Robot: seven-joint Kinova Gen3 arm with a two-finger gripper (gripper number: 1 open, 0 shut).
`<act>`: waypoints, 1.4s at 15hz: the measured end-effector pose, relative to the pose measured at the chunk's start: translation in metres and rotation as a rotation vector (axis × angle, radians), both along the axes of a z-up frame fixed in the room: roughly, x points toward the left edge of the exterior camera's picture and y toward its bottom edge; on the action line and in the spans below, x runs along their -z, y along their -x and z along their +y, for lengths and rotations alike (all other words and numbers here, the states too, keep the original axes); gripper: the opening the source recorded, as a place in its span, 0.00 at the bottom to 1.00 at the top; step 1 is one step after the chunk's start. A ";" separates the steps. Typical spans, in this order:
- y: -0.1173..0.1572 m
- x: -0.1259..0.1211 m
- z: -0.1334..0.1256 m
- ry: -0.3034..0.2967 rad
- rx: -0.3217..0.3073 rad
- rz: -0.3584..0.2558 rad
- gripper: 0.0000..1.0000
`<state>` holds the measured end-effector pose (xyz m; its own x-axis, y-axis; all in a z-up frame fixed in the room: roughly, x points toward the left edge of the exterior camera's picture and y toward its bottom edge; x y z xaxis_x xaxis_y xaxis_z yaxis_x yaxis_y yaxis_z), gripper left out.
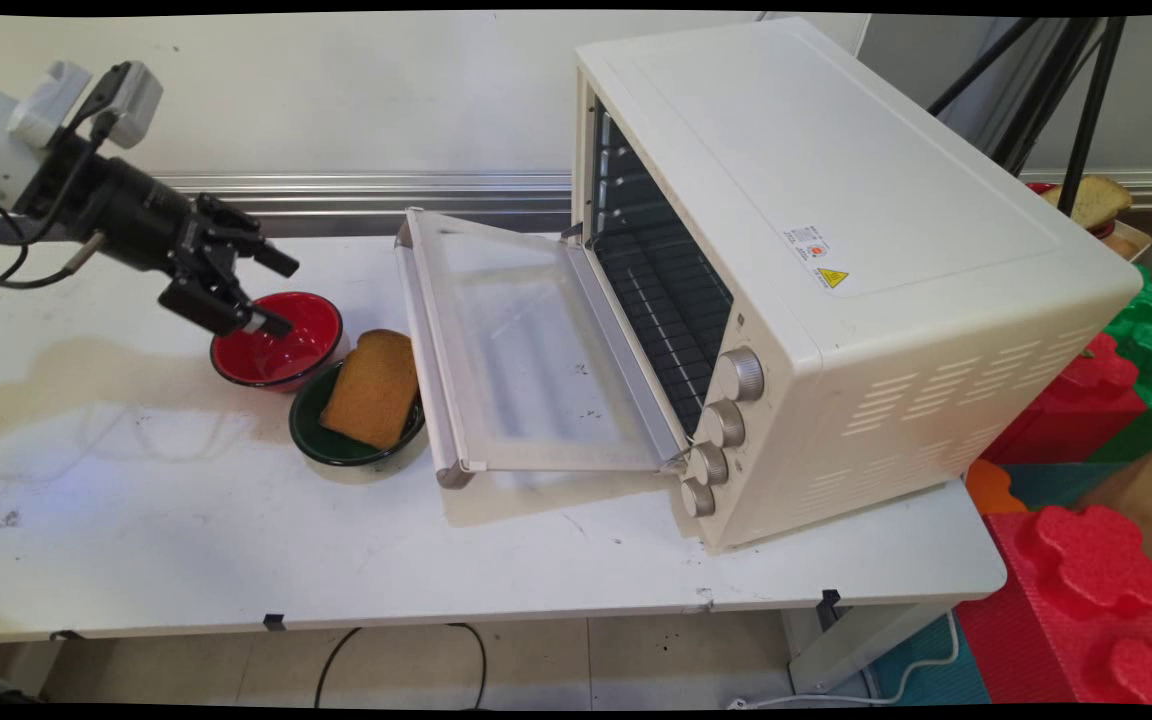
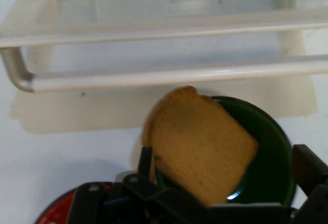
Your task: Close the oven
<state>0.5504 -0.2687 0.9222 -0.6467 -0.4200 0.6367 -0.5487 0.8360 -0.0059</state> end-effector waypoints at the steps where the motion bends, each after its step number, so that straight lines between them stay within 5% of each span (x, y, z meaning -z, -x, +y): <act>1: -0.001 0.002 -0.006 0.006 -0.003 -0.003 1.00; 21: 0.024 0.090 -0.126 0.073 0.054 -0.101 1.00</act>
<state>0.5266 -0.3950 0.8322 -0.7297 -0.3379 0.5944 -0.4963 0.8598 -0.1205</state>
